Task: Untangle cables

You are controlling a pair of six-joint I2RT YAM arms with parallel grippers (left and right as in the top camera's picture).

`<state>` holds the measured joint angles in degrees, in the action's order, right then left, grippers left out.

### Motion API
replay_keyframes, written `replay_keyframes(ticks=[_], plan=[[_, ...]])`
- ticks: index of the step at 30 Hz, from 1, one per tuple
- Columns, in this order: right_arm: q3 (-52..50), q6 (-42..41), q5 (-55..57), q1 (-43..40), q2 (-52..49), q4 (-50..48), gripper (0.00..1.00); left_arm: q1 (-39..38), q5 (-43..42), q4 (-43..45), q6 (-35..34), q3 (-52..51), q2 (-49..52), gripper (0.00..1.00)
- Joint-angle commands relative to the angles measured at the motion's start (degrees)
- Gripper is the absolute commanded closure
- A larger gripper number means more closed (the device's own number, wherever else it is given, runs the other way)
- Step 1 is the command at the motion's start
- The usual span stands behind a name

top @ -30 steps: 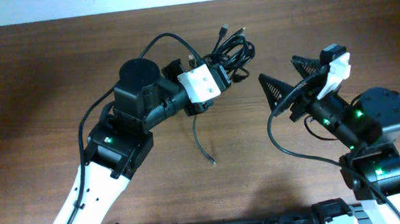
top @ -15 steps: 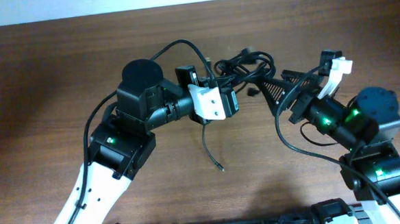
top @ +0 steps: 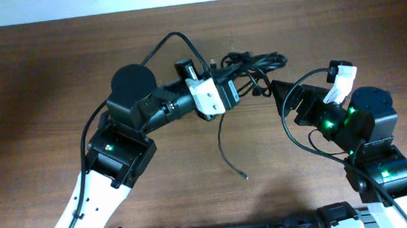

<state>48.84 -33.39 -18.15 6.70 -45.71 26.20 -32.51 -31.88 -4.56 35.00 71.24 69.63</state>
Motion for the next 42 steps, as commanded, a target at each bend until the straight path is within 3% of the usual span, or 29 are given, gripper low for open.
replay_keyframes(ticks=[1, 3, 8, 10, 12, 15, 18, 20, 30, 33, 36, 42], plan=[[0.2, 2.7, -0.3, 0.0, 0.0, 0.0, 0.01, -0.1, 16.3, 2.2, -15.0, 0.9, -1.6, 1.00], [0.2, 8.2, -5.7, 0.0, 0.1, -1.0, 0.01, 0.0, 18.9, 2.1, -19.2, 0.9, -1.6, 1.00], [0.2, 20.9, -16.9, 0.0, 2.1, -6.0, 0.01, 0.0, 18.2, 1.9, -19.4, 0.9, -1.6, 1.00], [0.2, 27.8, -17.7, 0.0, 3.5, -8.2, 0.02, 0.0, 14.8, 1.5, -19.4, 0.9, -1.6, 1.00], [0.2, 40.2, -17.6, 0.0, 5.1, -10.3, 0.10, 0.0, 10.1, 0.6, -19.4, 0.9, -1.6, 1.00], [0.2, 57.6, -17.6, 0.0, 5.8, -12.0, 0.12, 0.0, 1.6, -0.4, -19.4, 0.9, -1.6, 1.00], [0.2, 66.9, -17.1, 0.0, 5.8, -12.1, 0.12, 0.0, -4.3, 0.2, -19.6, 0.9, -1.6, 1.00], [0.2, 71.3, -15.3, 0.0, 5.8, -12.3, 0.12, -0.1, -4.4, 1.2, -24.7, 0.9, -1.6, 1.00], [0.2, 73.9, -16.2, 0.0, 5.8, -19.6, 0.12, -0.1, -4.4, 1.1, -25.3, 0.9, -1.2, 1.00], [0.2, 74.9, -15.8, 0.0, 5.8, -19.6, 0.13, -0.1, -8.8, 1.1, -25.3, 0.9, -1.1, 1.00], [0.2, 76.7, -15.6, 0.0, 5.8, -19.6, 0.19, -0.1, -13.7, 1.1, -25.3, 0.9, -1.1, 1.00], [0.2, 76.6, -15.7, 0.0, 5.7, -19.3, 0.51, -0.1, -20.9, 1.6, -25.3, 0.9, -1.1, 1.00]])
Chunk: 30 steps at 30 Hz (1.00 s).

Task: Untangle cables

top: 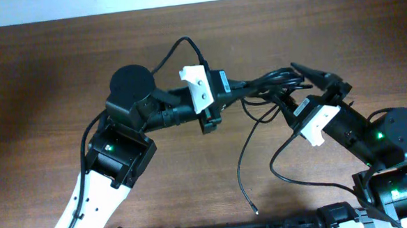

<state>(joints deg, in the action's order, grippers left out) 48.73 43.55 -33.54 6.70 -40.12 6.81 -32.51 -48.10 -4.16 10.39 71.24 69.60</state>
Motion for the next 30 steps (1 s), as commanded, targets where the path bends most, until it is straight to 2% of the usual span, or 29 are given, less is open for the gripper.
replay_keyframes(ticks=[1, 2, 4, 7, 11, 14, 15, 19, 23, 25, 28, 29, 30], plan=[[0.3, -0.5, -0.3, 0.0, 0.2, 0.6, 0.58, -0.1, -4.7, 1.6, -0.7, 0.9, -1.1, 1.00], [0.3, -0.5, -0.3, 0.0, 0.2, 1.6, 0.69, -0.1, -4.7, 2.8, -0.7, 0.9, -1.1, 1.00], [0.3, -0.5, -0.3, 0.0, 0.2, 5.2, 0.78, -0.1, -4.7, 5.9, -0.7, 0.9, -1.1, 1.00], [0.3, -0.5, -0.4, 0.0, 0.2, 9.4, 0.79, -0.1, -4.5, 10.1, -0.8, 0.9, -1.1, 1.00], [0.3, -0.9, -3.1, 0.0, 0.2, 12.1, 0.81, -0.1, 3.0, 12.8, -7.1, 0.9, -1.1, 1.00], [0.3, -1.0, -3.6, 0.0, 0.2, 14.3, 0.88, -0.1, 3.7, 14.2, -8.3, 0.9, -1.1, 1.00], [0.3, -1.0, -3.6, 0.0, 0.2, 15.3, 0.92, -0.1, 5.2, 15.0, -10.5, 0.9, -1.1, 1.00], [0.2, -1.0, -3.5, 0.0, 0.2, 18.9, 0.95, -0.1, 14.3, 15.7, -19.8, 0.9, -1.1, 1.00], [0.2, -1.0, -3.5, 0.0, 0.2, 21.1, 0.96, -0.1, 18.5, 16.0, -25.5, 0.9, -1.1, 1.00], [0.3, -2.8, -3.5, 0.0, 0.2, 20.9, 0.96, -0.1, 18.5, 16.1, -26.2, 0.9, -1.1, 1.00], [0.3, -6.7, -3.5, 0.0, 0.2, 20.3, 0.96, -0.1, 18.4, 14.9, -26.2, 0.9, -1.1, 0.67], [0.3, -9.1, -3.6, 0.0, 0.2, 19.3, 0.96, -0.1, 18.4, 14.0, -26.2, 0.9, -1.1, 0.43], [0.3, -11.6, -3.6, 0.0, 0.2, 17.9, 0.96, -0.1, 18.4, 13.4, -26.2, 0.9, -1.1, 0.26]])
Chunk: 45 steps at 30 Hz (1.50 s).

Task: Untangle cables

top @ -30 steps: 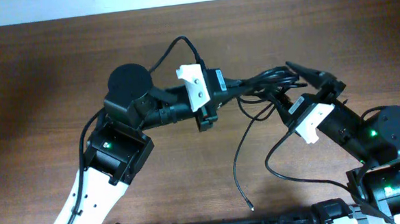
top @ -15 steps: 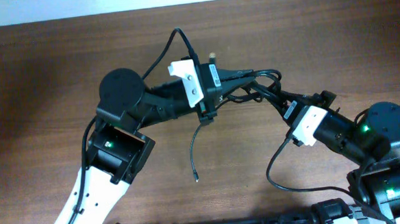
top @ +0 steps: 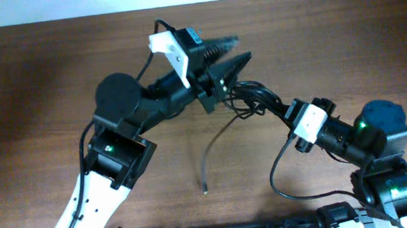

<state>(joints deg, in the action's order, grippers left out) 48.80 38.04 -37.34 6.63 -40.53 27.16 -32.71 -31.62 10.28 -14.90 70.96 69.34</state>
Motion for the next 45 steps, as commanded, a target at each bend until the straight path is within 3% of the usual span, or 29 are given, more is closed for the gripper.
replay_keyframes(ticks=[1, 5, 15, 23, 27, 33, 38, 39, 45], plan=[[0.2, -8.8, 0.2, 0.1, 0.6, -4.2, 0.96, 0.1, 1.9, -1.6, -0.9, 1.2, -0.9, 0.19], [0.2, -15.5, 0.2, 0.1, 0.6, -10.2, 0.96, 0.4, 2.2, -5.6, -0.9, 1.2, -0.9, 0.01], [0.2, -26.6, 9.4, 0.0, 0.6, -16.1, 0.96, 7.3, 2.1, -11.8, -0.9, 1.2, -2.0, 0.01], [0.2, -33.2, 4.6, 0.0, 0.6, -28.9, 0.96, 9.6, -0.9, -15.6, -0.9, 1.2, -2.1, 0.01], [0.2, -42.0, 0.9, 0.1, 0.6, -34.8, 0.96, 9.6, -4.8, -15.6, -1.0, 1.1, -2.0, 0.01], [0.2, -42.0, -9.1, 0.1, 0.5, -38.1, 0.96, 9.3, -8.5, -15.0, -7.0, 1.2, -2.0, 0.01], [0.2, -41.9, -9.4, 0.1, -0.8, -37.9, 0.95, 7.8, -14.1, -13.3, -7.0, 1.2, -2.0, 0.01], [0.2, -41.9, -9.4, 0.1, -1.4, -37.9, 0.87, 7.8, -15.6, -13.0, -7.0, 1.2, -2.0, 0.01], [0.2, -41.9, -9.1, 0.1, -3.5, -37.9, 0.87, 7.8, -22.1, -10.3, -6.9, 1.2, -2.0, 0.01]])
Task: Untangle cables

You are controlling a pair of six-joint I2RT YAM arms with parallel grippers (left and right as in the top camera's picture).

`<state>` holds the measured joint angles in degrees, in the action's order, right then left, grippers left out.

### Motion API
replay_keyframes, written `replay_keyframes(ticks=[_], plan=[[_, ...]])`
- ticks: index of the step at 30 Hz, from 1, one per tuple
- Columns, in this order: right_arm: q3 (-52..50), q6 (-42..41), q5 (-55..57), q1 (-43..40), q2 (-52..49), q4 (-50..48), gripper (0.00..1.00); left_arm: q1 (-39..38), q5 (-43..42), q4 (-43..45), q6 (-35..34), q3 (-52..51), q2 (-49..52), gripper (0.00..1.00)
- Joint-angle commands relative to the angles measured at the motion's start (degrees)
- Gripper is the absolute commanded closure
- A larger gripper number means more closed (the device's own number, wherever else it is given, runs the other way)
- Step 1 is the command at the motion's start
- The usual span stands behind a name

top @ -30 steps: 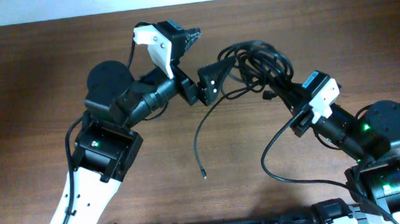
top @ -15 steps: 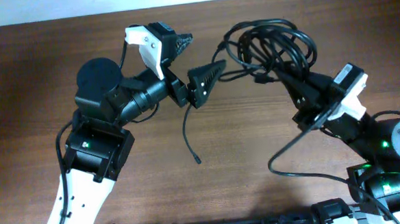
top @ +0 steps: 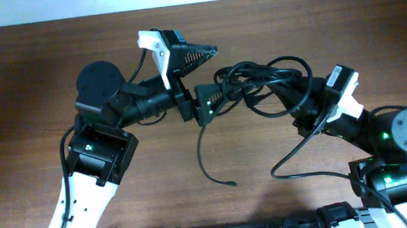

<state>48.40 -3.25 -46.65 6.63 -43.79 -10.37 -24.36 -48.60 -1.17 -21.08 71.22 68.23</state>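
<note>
A black cable bundle [top: 261, 79] lies in tangled loops at the middle of the brown table. One loose end [top: 217, 177] trails from it toward the near edge. My left gripper [top: 208, 77] stands open just left of the bundle. Its upper finger is clear of the cables and its lower finger [top: 207, 104] lies against the strands. My right gripper [top: 295, 101] comes in from the right and is shut on the right side of the bundle, with loops draped over its fingers.
The wooden table [top: 41, 73] runs to a pale wall strip at the far edge. The right arm's own black wrist lead [top: 279, 167] loops over the table in front of its base [top: 392, 181]. The left arm's base [top: 94, 154] sits at the near left.
The left gripper has shifted left and its jaws stand wider apart. The right gripper has moved up and to the right with the bundle, which now spreads in larger loops. The loose end has swung right.
First the left gripper held the bundle at the far middle while the right gripper stood off to the right. Then both were at the bundle. Later the left jaws were apart and the right gripper held the bundle. Now the bundle sits further right in wider loops.
</note>
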Motion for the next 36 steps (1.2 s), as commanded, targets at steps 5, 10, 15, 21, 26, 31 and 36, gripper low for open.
replay_keyframes(ticks=[5, 10, 15, 21, 26, 31, 36], plan=[[0.6, -0.7, 1.2, 0.1, -0.3, -0.6, 0.87, -0.5, -5.2, 2.0, -0.7, 0.9, -0.9, 0.40], [0.6, -0.7, 0.5, 0.1, -0.3, -0.5, 0.87, -0.5, -5.0, 2.0, -0.7, 0.9, -0.8, 1.00], [0.6, -0.7, 0.3, 0.1, -0.3, 1.8, 0.86, -0.5, -4.3, 2.0, -0.7, 0.9, -0.8, 1.00], [0.6, -0.7, 0.3, 0.1, -0.3, 12.3, 0.08, -0.5, 1.1, 2.0, 0.2, 0.9, -0.8, 1.00], [0.6, -0.6, 0.3, 0.1, -0.3, 18.8, 0.01, -0.5, 1.8, 1.9, 6.7, 0.9, -0.8, 1.00], [0.6, 5.9, -4.4, 0.1, 0.7, 20.7, 0.05, -0.5, 7.7, -4.2, 12.9, 0.9, -0.8, 1.00], [0.6, 23.0, -4.8, 0.1, 5.0, 20.5, 0.03, -0.5, 6.1, -5.1, 13.5, 0.9, -0.8, 1.00]])
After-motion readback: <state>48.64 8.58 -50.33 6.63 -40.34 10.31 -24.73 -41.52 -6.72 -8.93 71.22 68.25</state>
